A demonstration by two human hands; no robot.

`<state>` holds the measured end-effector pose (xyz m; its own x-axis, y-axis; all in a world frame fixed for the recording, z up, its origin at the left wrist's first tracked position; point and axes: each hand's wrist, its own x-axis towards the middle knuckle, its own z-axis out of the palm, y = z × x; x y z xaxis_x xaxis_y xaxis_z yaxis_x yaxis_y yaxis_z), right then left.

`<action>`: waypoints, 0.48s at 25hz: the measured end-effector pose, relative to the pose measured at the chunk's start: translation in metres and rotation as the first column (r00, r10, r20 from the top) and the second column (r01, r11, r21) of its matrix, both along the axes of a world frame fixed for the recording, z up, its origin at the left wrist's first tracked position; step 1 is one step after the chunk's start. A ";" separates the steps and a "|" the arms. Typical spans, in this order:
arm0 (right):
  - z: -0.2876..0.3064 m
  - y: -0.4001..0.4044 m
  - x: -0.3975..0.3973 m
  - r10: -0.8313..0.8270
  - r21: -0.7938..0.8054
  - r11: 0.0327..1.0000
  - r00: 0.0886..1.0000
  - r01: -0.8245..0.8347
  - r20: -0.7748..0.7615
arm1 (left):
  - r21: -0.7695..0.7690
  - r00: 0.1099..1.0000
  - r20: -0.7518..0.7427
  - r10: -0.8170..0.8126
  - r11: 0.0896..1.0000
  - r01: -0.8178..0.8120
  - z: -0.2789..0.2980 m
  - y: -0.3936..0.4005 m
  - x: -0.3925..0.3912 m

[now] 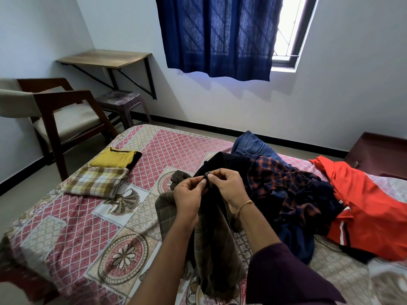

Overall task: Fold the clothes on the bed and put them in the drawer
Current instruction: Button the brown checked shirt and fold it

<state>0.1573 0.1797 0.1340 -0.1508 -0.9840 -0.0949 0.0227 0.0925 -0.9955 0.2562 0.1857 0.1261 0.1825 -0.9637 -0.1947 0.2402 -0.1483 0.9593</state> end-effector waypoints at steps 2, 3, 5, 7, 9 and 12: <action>0.000 0.001 0.000 0.003 -0.005 1.000 1.000 -0.003 -0.008 | 0.009 1.000 0.001 0.000 1.000 0.000 0.001 0.000 -0.001; 0.000 0.001 0.000 0.020 -0.003 1.000 1.000 -0.020 -0.002 | 0.016 1.000 0.006 0.002 1.000 -0.002 0.001 -0.001 -0.001; 0.000 0.003 -0.002 0.056 0.009 0.998 0.997 -0.057 0.050 | 0.034 1.000 0.011 0.008 0.999 -0.009 0.000 -0.002 -0.002; 0.000 0.003 -0.004 0.082 0.016 0.996 0.989 -0.084 0.121 | 0.041 1.000 0.007 0.012 0.999 -0.012 0.000 -0.003 -0.001; 0.000 0.003 -0.006 0.109 0.028 0.993 0.980 -0.115 0.167 | 0.038 1.000 -0.023 0.000 0.999 0.001 0.000 -0.004 0.001; 0.000 0.002 -0.010 0.135 0.052 0.988 0.970 -0.148 0.201 | 0.066 0.993 -0.116 -0.032 0.997 0.039 -0.002 -0.002 0.005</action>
